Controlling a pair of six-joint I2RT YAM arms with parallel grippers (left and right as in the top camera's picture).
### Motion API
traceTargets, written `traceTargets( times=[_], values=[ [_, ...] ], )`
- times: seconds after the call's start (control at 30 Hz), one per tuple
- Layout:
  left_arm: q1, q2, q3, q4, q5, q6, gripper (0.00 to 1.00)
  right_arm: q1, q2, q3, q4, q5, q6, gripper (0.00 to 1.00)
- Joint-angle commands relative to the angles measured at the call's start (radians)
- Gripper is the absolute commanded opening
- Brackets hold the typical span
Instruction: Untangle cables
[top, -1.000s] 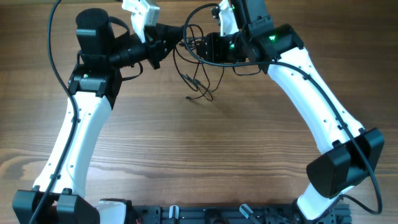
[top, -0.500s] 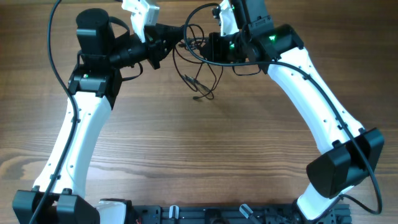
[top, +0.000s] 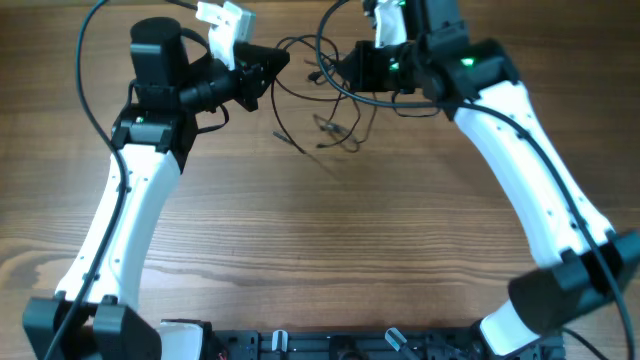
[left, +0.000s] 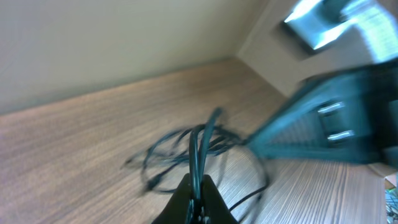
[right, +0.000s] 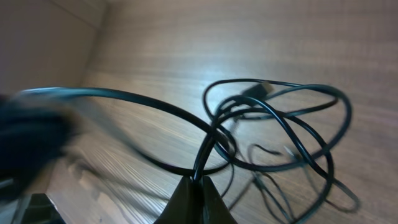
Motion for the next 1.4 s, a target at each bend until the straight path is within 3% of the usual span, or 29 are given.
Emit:
traceTargets(
  times=[0.0,0.63,1.37],
  values=[
    [0.003,0.075,0.005,-0.01,-0.017,0.02,0.04,-0.013,-0.093,0.0,0.023,-0.023,-0.024,0.05],
    [0.042,0.304,0.005,-0.018,-0.167,0.02,0.04,-0.149,-0.161,0.029,0.094,-0.061,0.0,0.05],
    [0.269,0.316,0.005,-0.05,-0.206,0.016,0.04,-0.451,-0.289,0.029,0.063,-0.061,0.014,0.05]
  ],
)
